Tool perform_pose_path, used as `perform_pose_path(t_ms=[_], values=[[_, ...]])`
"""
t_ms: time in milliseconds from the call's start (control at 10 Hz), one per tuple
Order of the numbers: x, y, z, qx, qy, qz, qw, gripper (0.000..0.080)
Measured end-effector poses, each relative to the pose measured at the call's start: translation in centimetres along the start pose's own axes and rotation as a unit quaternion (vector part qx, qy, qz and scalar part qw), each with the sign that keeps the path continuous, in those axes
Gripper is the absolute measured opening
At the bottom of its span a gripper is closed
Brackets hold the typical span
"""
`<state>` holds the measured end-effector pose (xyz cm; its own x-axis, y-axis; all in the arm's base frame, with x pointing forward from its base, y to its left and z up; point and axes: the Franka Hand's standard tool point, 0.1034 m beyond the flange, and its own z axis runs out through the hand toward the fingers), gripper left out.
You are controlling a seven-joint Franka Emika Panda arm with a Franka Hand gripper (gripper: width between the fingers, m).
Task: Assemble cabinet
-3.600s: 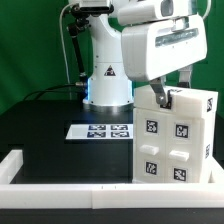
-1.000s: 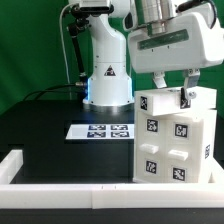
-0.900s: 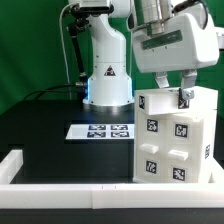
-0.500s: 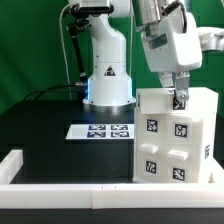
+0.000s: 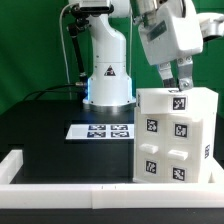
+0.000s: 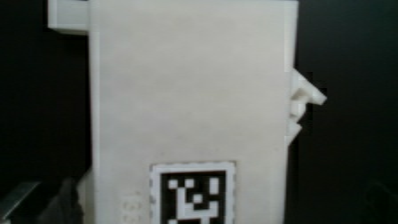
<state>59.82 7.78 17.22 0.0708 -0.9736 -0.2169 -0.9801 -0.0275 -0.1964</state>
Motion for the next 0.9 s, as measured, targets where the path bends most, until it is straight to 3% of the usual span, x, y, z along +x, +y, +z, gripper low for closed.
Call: perform_pose_path(t_ms=[300,600,700,900], values=[[0.31,-0.36,-0.28,0.006,-0.006,0.011,1.0,0.0797],[0.24,-0.29,-0.18,0.003,-0.004,-0.015,1.0,0.0797],[0.06,-0.27,-0.23,-0.011,-0.006,-0.116,0.993,0.0797],[0.17,-0.59,-0.43,-0.018,-0.014,-0.247,0.969,0.0797]])
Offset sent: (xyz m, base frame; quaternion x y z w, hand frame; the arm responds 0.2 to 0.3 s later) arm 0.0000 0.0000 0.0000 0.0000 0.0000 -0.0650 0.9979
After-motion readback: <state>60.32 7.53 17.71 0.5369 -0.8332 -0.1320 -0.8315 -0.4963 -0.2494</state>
